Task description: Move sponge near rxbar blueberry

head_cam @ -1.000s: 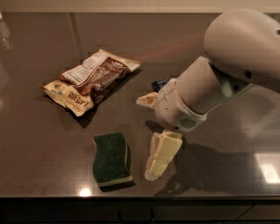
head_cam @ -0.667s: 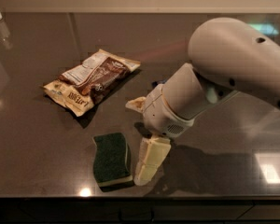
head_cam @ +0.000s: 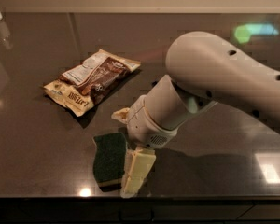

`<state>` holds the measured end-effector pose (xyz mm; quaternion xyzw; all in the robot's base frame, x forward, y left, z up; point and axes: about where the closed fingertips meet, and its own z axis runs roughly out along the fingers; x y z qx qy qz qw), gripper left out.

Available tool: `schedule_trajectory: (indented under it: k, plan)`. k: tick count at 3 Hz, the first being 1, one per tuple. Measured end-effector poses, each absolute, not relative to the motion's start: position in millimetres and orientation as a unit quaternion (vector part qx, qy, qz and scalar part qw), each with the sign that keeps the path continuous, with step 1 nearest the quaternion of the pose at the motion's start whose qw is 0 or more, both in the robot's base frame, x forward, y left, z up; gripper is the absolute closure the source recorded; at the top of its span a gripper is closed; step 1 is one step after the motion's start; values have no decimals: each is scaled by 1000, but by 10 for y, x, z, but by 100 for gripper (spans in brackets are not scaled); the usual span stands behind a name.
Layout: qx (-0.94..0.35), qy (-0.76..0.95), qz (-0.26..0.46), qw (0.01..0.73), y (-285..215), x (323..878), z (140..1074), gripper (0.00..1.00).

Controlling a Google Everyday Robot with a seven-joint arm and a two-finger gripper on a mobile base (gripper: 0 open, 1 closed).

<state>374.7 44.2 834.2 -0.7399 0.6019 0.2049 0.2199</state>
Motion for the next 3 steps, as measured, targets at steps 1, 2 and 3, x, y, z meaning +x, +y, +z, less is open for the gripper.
schedule_trajectory:
  k: [1, 2, 3]
  plan:
    - [-741, 601, 208, 215, 510, 3698, 8315, 12]
    - [-742, 602, 202, 216, 546, 3693, 8375, 34]
    - [-738, 607, 195, 220, 528, 3740, 8477, 59]
